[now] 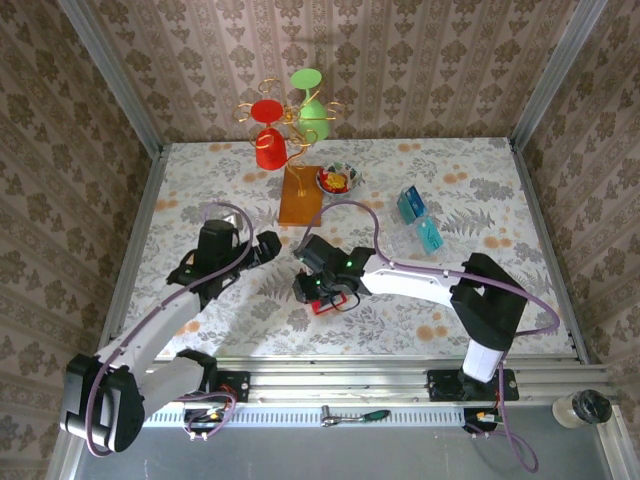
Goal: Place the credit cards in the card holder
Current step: Close the card holder at the center of the table.
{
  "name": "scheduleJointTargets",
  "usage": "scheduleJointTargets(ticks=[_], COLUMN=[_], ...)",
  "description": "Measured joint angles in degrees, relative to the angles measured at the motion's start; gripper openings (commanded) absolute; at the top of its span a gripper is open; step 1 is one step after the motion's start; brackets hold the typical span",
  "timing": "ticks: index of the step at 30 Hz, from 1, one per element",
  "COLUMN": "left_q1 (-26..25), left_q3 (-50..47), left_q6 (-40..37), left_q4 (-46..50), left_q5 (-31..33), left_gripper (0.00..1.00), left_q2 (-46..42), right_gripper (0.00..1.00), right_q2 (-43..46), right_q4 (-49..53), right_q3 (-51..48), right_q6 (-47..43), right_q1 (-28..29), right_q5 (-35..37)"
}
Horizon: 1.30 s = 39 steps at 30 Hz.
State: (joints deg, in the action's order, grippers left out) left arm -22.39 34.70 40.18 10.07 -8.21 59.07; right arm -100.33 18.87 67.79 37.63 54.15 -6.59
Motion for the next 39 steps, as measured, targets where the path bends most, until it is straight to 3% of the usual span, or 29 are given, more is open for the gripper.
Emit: scheduleJointTargets(ticks=[11, 23, 39], left_q1=[-2.3, -14.2, -19.1], left_q3=[-1.0, 4.0, 6.0], left_q6=[-1.3, -6.9, -10.5], left_q4=[-0.6, 0.0, -0.2], left_q5=[-1.4, 2.6, 6.3], left_gripper=[1.0, 1.0, 1.0], left_q2=[5.7, 18.7, 25.7], right_gripper=[0.17, 0.17, 0.17], right_q2=[0.3, 2.4, 2.7], right_q4=[-3.0, -9.3, -10.8], right_q3=[-11.1, -15.6, -16.5], right_q6=[0.5, 3.1, 3.5], right_q1=[-7.0, -7.3, -7.3], right_q5=[0.6, 0.3, 0.2])
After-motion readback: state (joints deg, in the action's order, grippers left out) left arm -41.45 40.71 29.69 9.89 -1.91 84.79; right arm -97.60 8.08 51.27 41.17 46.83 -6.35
